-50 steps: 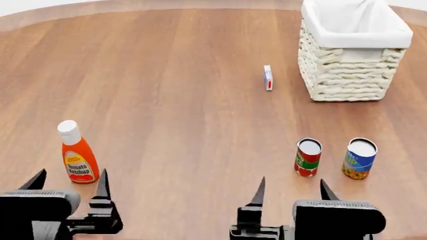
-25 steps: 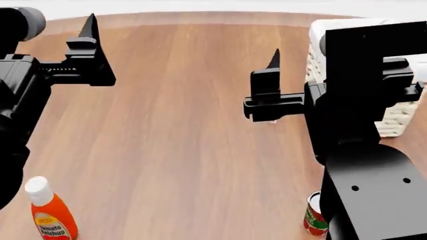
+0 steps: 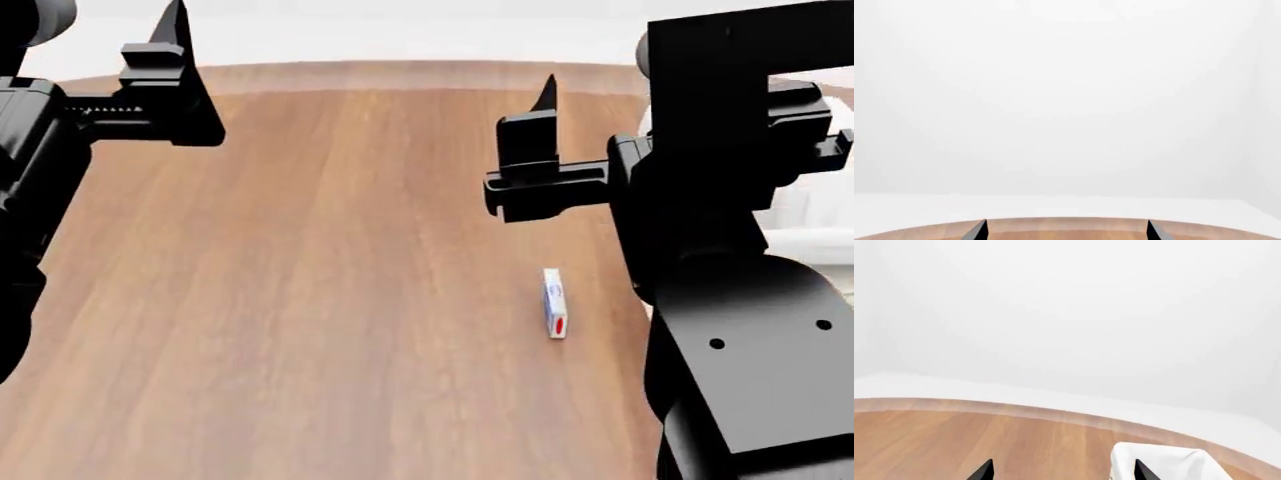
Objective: Pick up the alphabet soup and the cream cheese box, and put them in the basket.
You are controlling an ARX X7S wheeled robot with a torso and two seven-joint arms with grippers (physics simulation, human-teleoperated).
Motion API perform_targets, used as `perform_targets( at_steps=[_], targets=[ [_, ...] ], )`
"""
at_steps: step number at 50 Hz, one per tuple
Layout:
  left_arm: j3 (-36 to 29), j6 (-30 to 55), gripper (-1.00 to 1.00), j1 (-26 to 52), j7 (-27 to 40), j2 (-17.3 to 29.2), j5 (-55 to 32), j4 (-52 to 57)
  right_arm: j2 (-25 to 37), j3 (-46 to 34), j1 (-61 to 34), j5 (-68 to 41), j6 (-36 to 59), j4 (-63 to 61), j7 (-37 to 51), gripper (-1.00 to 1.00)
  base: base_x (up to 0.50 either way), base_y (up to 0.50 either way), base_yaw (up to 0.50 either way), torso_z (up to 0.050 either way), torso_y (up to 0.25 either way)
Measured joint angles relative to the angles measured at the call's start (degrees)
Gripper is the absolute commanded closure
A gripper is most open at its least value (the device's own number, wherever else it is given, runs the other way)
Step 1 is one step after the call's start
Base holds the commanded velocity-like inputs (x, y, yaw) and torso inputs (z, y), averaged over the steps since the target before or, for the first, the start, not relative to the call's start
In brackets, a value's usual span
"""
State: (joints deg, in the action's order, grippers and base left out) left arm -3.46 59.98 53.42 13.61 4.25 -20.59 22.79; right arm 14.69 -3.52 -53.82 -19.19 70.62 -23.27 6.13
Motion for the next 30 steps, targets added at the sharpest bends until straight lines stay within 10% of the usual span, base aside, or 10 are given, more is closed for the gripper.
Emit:
perform_targets(
  at_steps=[30],
  targets=[
    [-0.8, -0.3, -1.00, 0.5, 1.5, 1.4, -2.6, -0.1, 0.3, -0.4, -0.2, -0.9, 0.2, 0.8, 0.2, -1.00, 0.50, 0.00, 0.00, 0.000, 0.001]
  ],
)
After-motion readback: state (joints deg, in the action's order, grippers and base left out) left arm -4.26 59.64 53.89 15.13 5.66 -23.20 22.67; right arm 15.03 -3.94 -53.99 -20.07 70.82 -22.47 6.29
